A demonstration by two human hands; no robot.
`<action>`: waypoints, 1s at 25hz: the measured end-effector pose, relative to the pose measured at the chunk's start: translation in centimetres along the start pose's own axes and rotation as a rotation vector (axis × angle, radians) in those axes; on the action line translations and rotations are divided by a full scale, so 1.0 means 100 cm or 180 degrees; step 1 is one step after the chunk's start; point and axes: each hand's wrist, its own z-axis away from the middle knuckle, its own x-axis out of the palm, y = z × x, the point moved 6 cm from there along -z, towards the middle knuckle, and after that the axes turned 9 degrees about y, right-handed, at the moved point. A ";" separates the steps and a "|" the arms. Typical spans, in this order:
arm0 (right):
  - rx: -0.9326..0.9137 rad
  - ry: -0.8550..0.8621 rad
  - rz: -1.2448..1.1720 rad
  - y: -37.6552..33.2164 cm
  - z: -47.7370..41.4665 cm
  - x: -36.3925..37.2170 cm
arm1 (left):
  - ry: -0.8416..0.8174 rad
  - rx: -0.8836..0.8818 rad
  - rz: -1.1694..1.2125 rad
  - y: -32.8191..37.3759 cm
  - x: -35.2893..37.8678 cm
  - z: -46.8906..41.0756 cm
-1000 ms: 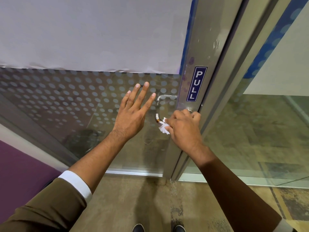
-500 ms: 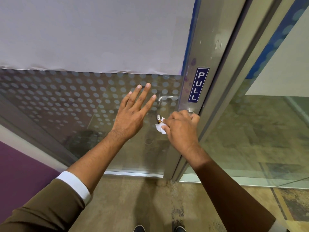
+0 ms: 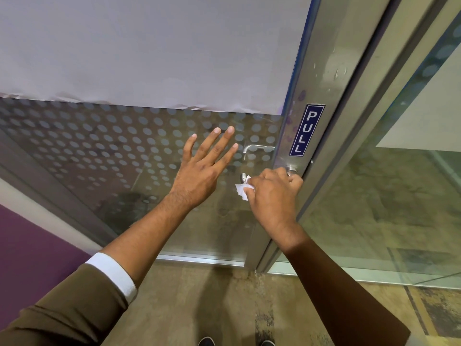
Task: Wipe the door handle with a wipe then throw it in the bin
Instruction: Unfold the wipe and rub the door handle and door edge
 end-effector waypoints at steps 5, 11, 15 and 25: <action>0.0065 -0.0047 0.0001 -0.001 0.000 0.000 | -0.0018 -0.0028 0.0027 0.000 0.000 0.000; 0.0259 -0.0303 -0.0081 -0.017 -0.013 0.008 | 0.0033 0.0028 0.0033 -0.005 -0.001 0.001; 0.0320 0.0046 0.0009 -0.007 -0.001 -0.001 | -0.0111 0.0039 0.0067 -0.007 -0.001 0.001; 0.0280 -0.0280 0.0055 -0.010 -0.013 0.000 | -0.0227 0.0022 0.0204 -0.005 -0.002 0.002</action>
